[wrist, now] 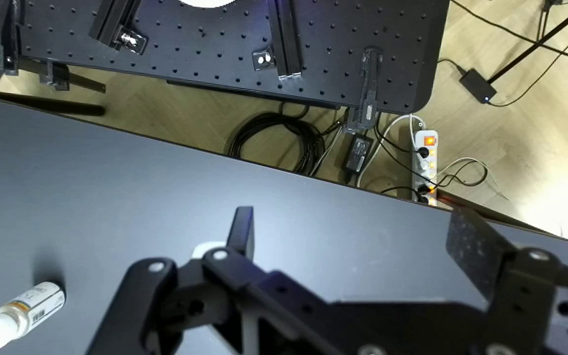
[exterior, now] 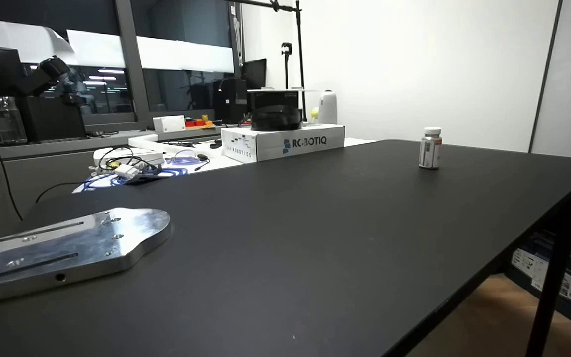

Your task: Put the bottle on the metal thing

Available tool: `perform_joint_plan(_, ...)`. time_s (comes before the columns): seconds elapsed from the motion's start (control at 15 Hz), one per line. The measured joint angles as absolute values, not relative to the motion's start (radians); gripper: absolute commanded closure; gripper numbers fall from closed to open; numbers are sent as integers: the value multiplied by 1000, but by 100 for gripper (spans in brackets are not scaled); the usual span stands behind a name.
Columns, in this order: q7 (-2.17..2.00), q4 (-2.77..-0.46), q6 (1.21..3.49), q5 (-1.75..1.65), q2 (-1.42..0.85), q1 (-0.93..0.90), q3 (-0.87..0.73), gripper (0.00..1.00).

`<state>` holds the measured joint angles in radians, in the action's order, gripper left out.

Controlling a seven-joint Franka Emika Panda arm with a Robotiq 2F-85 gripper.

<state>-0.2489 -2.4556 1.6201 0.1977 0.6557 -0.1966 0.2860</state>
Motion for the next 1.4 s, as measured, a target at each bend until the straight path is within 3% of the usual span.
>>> perform_joint_plan(0.33,-250,-2469,1684,137,658,-149,259,0)
perform_joint_plan(0.67,-230,-2492,1817,32,638,39,78,0)
perform_joint_plan(1.0,-220,-2461,1973,28,516,197,-92,0)
perform_joint_plan(1.4,-311,-2310,2062,117,328,267,-169,0)
